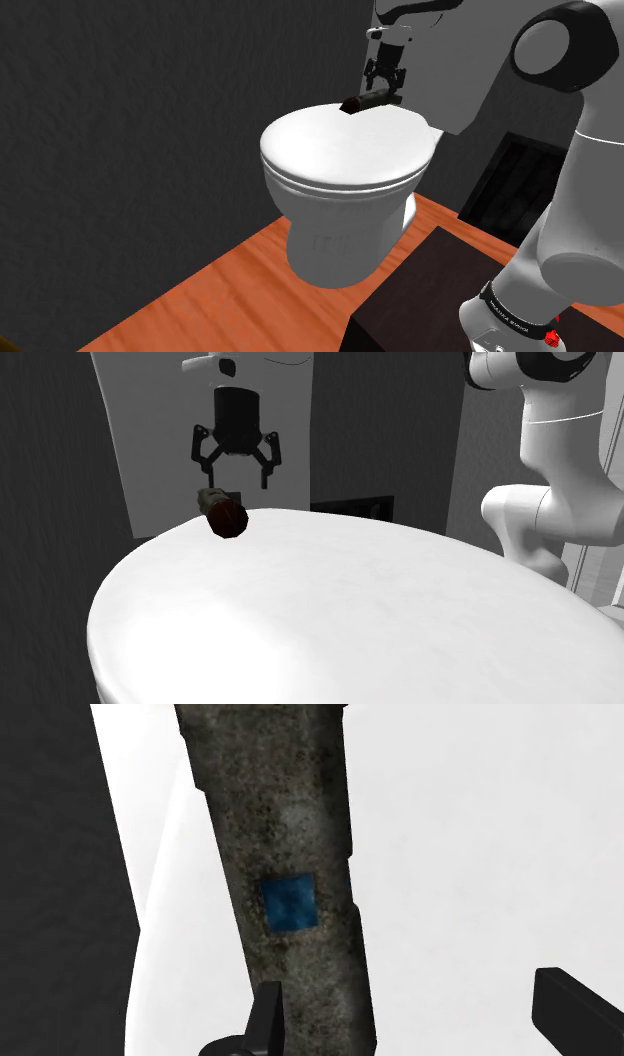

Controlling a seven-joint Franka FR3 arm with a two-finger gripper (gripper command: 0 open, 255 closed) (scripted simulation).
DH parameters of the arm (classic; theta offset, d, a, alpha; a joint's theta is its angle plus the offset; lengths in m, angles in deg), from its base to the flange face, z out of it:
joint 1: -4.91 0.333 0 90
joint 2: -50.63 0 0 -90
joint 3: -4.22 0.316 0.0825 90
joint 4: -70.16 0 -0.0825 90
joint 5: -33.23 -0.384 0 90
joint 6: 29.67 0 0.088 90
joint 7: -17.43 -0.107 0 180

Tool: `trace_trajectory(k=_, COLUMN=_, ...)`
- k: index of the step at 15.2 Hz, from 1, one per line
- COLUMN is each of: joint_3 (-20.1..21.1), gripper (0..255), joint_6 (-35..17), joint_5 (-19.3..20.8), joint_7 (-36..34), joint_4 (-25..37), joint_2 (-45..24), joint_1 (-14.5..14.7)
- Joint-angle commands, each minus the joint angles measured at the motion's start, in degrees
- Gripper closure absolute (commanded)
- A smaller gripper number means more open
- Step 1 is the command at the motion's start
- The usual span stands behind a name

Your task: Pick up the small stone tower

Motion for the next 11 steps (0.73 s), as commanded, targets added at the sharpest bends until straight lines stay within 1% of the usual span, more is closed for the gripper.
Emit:
trace_trajectory(k=1, joint_3=1.0, gripper=0, joint_6=2.7, joint_5=-3.7, joint_7=5.2, joint_4=8.5, joint_2=-6.5, joint_1=-2.2)
trace_trajectory(k=2, joint_3=1.5, gripper=0, joint_6=3.4, joint_5=-4.4, joint_7=6.2, joint_4=10.4, joint_2=-7.8, joint_1=-2.9)
trace_trajectory(k=9, joint_3=1.7, gripper=0, joint_6=-2.3, joint_5=-4.2, joint_7=6.6, joint_4=4.1, joint_2=-7.2, joint_1=-2.1)
trace_trajectory(k=11, joint_3=1.8, gripper=0, joint_6=-2.8, joint_5=-4.2, joint_7=6.7, joint_4=3.6, joint_2=-7.2, joint_1=-2.1)
